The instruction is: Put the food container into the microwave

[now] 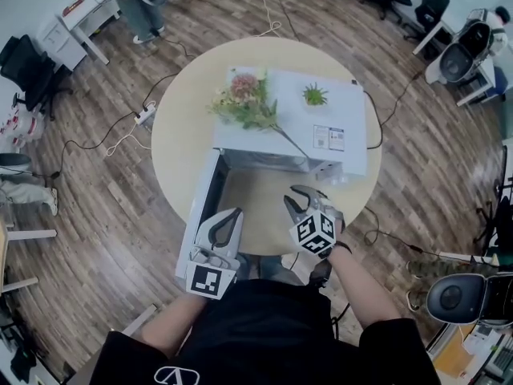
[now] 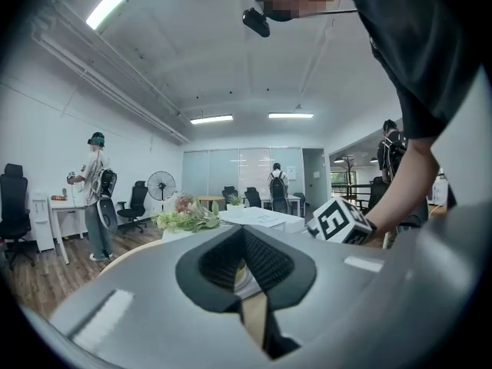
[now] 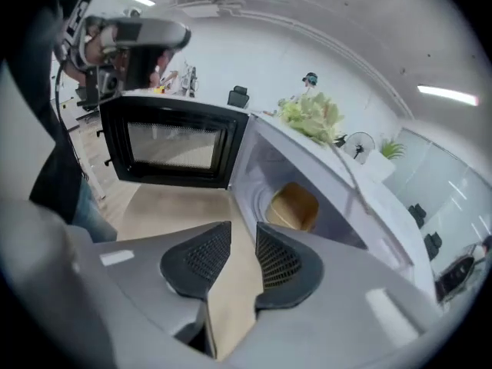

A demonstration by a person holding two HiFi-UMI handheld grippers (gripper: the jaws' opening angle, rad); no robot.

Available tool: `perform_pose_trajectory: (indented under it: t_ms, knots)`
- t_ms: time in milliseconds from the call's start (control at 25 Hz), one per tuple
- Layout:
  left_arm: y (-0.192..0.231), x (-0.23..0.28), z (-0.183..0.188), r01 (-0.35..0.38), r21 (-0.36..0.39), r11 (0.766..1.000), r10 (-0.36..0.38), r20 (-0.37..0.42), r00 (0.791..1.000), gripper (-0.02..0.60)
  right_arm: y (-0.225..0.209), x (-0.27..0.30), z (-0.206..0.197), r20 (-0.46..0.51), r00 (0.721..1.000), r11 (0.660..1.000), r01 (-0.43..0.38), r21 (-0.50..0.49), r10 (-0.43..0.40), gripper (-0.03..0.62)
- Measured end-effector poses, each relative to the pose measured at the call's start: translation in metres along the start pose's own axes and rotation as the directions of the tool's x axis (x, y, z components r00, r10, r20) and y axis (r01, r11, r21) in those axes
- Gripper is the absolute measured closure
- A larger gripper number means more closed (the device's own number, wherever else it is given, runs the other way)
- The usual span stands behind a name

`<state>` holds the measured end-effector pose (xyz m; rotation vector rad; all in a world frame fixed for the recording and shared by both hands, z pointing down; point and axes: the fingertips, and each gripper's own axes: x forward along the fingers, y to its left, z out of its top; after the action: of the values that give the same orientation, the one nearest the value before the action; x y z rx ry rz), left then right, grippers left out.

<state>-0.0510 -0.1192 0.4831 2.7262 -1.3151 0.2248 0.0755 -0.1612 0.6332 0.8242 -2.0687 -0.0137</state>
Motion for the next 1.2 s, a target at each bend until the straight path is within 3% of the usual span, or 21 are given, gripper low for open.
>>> perform_pose_trajectory:
  t_ms: [280, 400, 560, 1000, 1200]
  knots:
    - [-0.007, 0.021, 0.028, 0.047, 0.035, 0.998, -0.049, 0.056, 0.997, 0.580, -0.016, -0.090, 0.013, 0.187, 0.976, 0.977, 0.075, 0.202, -0.113, 0.562]
    - [-0.010, 0.027, 0.039, 0.065, 0.047, 0.997, -0.068, 0.070, 0.995, 0.580, -0.026, -0.126, 0.029, 0.302, 0.934, 0.958, 0.109, 0.266, -0.190, 0.571]
    - [-0.015, 0.036, 0.056, 0.090, 0.076, 0.993, -0.097, 0.091, 0.991, 0.580, -0.048, -0.164, 0.044, 0.386, 0.870, 0.903, 0.138, 0.406, -0.306, 0.576]
    - [-0.009, 0.044, 0.101, 0.083, 0.114, 0.990, -0.101, 0.159, 0.982, 0.580, -0.074, -0.239, 0.074, 0.496, 0.718, 0.828, 0.205, 0.522, -0.489, 0.583]
    - [0.006, 0.043, 0.117, 0.047, 0.129, 0.991, -0.071, 0.190, 0.979, 0.580, -0.080, -0.252, 0.092, 0.533, 0.662, 0.819, 0.230, 0.526, -0.528, 0.583]
